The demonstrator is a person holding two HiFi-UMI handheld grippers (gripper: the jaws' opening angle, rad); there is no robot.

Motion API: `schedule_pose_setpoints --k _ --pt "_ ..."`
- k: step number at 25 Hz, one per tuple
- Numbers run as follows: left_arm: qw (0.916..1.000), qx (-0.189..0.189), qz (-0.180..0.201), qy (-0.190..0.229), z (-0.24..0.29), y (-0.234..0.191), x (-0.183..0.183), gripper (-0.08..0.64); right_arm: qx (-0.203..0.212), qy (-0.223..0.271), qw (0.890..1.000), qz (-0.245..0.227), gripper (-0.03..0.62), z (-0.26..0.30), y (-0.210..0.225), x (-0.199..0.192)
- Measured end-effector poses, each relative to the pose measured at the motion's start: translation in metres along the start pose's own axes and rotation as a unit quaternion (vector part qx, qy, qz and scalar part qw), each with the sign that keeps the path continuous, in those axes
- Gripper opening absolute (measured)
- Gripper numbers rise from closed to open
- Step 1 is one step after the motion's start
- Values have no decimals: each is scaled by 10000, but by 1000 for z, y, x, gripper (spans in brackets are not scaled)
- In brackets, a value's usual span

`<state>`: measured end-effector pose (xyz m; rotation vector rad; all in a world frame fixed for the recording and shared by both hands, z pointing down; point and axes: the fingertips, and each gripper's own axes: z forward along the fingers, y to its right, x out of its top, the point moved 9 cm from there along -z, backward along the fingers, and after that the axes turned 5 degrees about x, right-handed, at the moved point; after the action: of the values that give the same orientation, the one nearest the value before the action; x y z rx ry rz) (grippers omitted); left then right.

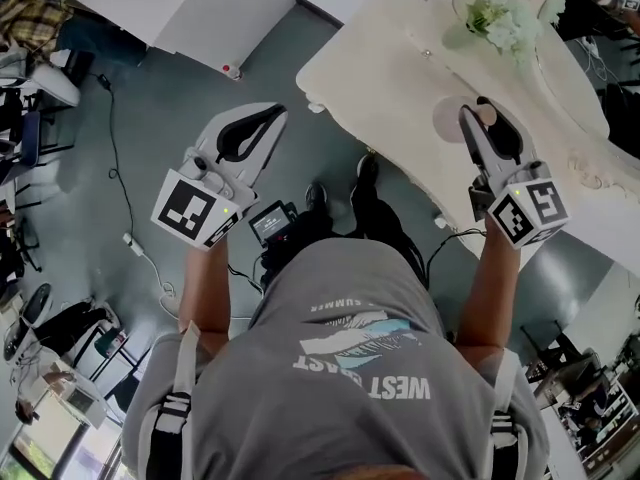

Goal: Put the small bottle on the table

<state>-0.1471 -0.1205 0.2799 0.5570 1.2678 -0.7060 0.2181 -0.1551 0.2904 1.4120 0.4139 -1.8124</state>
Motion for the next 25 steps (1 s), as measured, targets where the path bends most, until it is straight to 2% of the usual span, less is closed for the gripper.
schedule_pose_setpoints --k 14,25 --pt "9975 370 -365 -485 17 -20 -43 3 531 -617 9967 59 144 104 60 -45" --pt "9919 630 -735 -821 18 -30 -82 3 896 -1133 9895 62 144 182 86 -90"
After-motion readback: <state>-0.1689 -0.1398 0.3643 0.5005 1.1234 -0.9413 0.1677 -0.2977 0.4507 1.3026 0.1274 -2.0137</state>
